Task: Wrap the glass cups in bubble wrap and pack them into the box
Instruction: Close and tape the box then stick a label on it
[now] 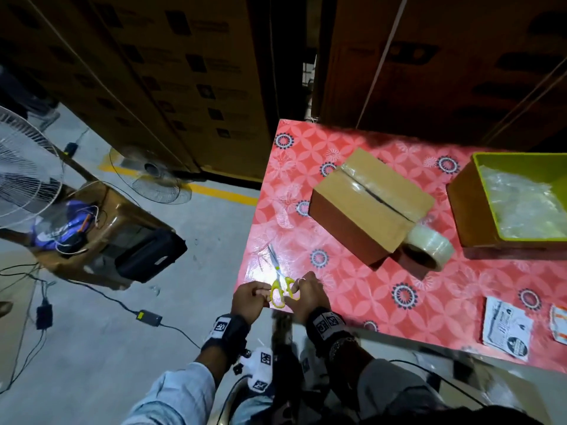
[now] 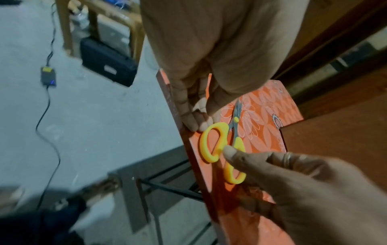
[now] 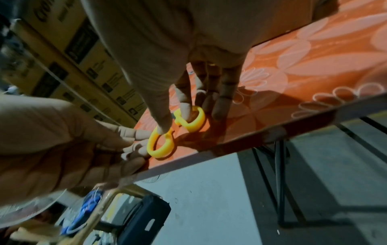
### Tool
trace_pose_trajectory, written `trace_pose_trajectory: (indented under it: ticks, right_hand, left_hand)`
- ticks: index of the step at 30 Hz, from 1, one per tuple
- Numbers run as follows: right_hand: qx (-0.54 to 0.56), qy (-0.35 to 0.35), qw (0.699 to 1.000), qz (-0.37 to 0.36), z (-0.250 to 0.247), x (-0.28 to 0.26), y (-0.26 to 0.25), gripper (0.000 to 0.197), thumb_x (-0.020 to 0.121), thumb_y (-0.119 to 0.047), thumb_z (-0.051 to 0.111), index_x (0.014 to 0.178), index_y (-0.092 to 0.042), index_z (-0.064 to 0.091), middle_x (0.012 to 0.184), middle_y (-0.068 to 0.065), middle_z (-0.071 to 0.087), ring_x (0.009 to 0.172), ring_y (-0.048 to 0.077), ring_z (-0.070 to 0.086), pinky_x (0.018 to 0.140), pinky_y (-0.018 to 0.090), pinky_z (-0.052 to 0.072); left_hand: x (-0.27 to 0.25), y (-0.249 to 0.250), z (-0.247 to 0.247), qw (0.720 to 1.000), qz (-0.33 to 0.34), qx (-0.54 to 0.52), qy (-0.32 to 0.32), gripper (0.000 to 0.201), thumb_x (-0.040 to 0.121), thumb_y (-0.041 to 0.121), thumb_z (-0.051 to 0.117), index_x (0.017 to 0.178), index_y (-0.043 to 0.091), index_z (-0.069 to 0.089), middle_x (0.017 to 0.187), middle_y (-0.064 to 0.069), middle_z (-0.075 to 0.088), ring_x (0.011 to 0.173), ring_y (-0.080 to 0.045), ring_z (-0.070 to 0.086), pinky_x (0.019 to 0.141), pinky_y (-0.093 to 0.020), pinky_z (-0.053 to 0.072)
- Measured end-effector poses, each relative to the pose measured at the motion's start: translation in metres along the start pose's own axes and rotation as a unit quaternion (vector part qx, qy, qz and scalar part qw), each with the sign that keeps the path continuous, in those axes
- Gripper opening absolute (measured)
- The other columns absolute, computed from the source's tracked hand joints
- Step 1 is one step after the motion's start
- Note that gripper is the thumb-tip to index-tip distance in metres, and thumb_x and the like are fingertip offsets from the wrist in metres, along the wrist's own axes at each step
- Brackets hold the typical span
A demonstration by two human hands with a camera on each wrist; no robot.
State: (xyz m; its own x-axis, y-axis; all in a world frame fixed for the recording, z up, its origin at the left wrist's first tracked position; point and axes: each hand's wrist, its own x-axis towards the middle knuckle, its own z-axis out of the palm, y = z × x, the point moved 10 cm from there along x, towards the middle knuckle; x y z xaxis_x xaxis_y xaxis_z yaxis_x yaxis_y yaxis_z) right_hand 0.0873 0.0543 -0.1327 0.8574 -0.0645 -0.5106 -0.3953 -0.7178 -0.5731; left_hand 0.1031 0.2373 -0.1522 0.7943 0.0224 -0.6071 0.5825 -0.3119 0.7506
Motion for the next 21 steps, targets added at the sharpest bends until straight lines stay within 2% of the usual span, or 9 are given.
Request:
trace_pose_trajectory:
  ticks: [3,7,9,12,14,16,18,20,21]
  right_hand:
    - [0.061,0.024,0.997,0.027,-0.005,0.008,0.003,0.035,0.070,-0.029,0.087,0.063,-0.029,0.052,0.099,0.002,0.052,0.096,0.024,0.056,0.072,0.027,0.037]
    - [0.174,0.043,0.983,0.046,-0.009,0.010,0.009,0.029,0.067,-0.025,0.091,0.063,-0.026,0.063,0.093,0.002,0.058,0.084,0.018,0.058,0.063,0.023,0.039]
    - [0.243,0.033,0.967,0.067,-0.006,0.009,0.014,0.024,0.067,-0.022,0.092,0.066,-0.018,0.068,0.086,0.007,0.069,0.077,0.019,0.065,0.068,0.031,0.049]
    - [0.354,0.028,0.930,0.096,-0.008,0.004,0.021,0.023,0.067,-0.014,0.090,0.076,-0.004,0.072,0.072,0.016,0.072,0.064,0.027,0.068,0.075,0.055,0.060]
    - [0.422,0.037,0.902,0.084,-0.022,-0.004,0.014,0.024,0.068,-0.017,0.089,0.079,-0.003,0.074,0.075,0.020,0.072,0.066,0.030,0.066,0.077,0.056,0.057]
    - [0.476,0.045,0.876,0.062,-0.044,-0.017,0.004,0.029,0.068,-0.024,0.092,0.085,-0.006,0.076,0.083,0.021,0.073,0.073,0.032,0.067,0.077,0.052,0.056]
    - [0.518,0.061,0.852,0.040,-0.070,-0.031,-0.003,0.034,0.067,-0.027,0.092,0.092,-0.008,0.078,0.096,0.021,0.074,0.083,0.032,0.069,0.077,0.047,0.055]
    - [0.524,0.100,0.846,-0.005,-0.106,-0.048,-0.008,0.036,0.068,-0.028,0.092,0.097,-0.010,0.079,0.111,0.016,0.073,0.094,0.029,0.070,0.078,0.044,0.055]
    - [0.516,0.121,0.847,-0.033,-0.124,-0.057,-0.011,0.034,0.069,-0.026,0.091,0.098,-0.011,0.081,0.115,0.011,0.072,0.101,0.027,0.070,0.085,0.041,0.056]
  left_hand:
    - [-0.001,0.000,0.004,0.997,-0.036,-0.059,-0.039,0.021,0.089,-0.014,0.061,0.094,-0.003,0.078,0.077,-0.015,0.074,0.065,-0.022,0.061,0.065,-0.029,0.055]
    - [-0.004,0.015,0.004,0.990,-0.030,-0.110,-0.083,0.012,0.090,-0.009,0.069,0.095,-0.003,0.078,0.074,-0.015,0.069,0.070,-0.026,0.057,0.067,-0.030,0.052]
    - [-0.008,0.025,0.004,0.988,-0.024,-0.109,-0.102,0.010,0.090,-0.005,0.072,0.095,0.000,0.079,0.076,-0.017,0.068,0.072,-0.027,0.058,0.066,-0.030,0.050]
    - [-0.022,0.057,0.003,0.988,0.020,-0.100,-0.117,0.011,0.088,-0.002,0.075,0.093,0.006,0.081,0.079,-0.018,0.067,0.071,-0.027,0.062,0.064,-0.033,0.054]
    - [-0.034,0.090,-0.001,0.985,0.077,-0.101,-0.119,0.013,0.085,-0.005,0.078,0.094,0.004,0.081,0.078,-0.017,0.068,0.065,-0.025,0.063,0.064,-0.032,0.058]
    - [-0.048,0.127,-0.003,0.976,0.155,-0.075,-0.130,0.017,0.081,-0.003,0.082,0.097,0.004,0.082,0.081,-0.014,0.071,0.068,-0.021,0.065,0.066,-0.025,0.055]
    - [-0.064,0.163,0.000,0.960,0.234,-0.030,-0.150,0.021,0.079,0.005,0.086,0.099,0.011,0.084,0.083,-0.008,0.071,0.074,-0.015,0.065,0.071,-0.024,0.053]
    - [-0.075,0.187,0.011,0.947,0.273,-0.017,-0.170,0.024,0.079,0.015,0.089,0.103,0.019,0.084,0.082,-0.002,0.066,0.075,-0.017,0.062,0.072,-0.032,0.051]
    - [-0.082,0.198,0.019,0.940,0.286,-0.020,-0.183,0.026,0.079,0.021,0.090,0.105,0.020,0.084,0.083,-0.004,0.064,0.073,-0.023,0.060,0.071,-0.039,0.050]
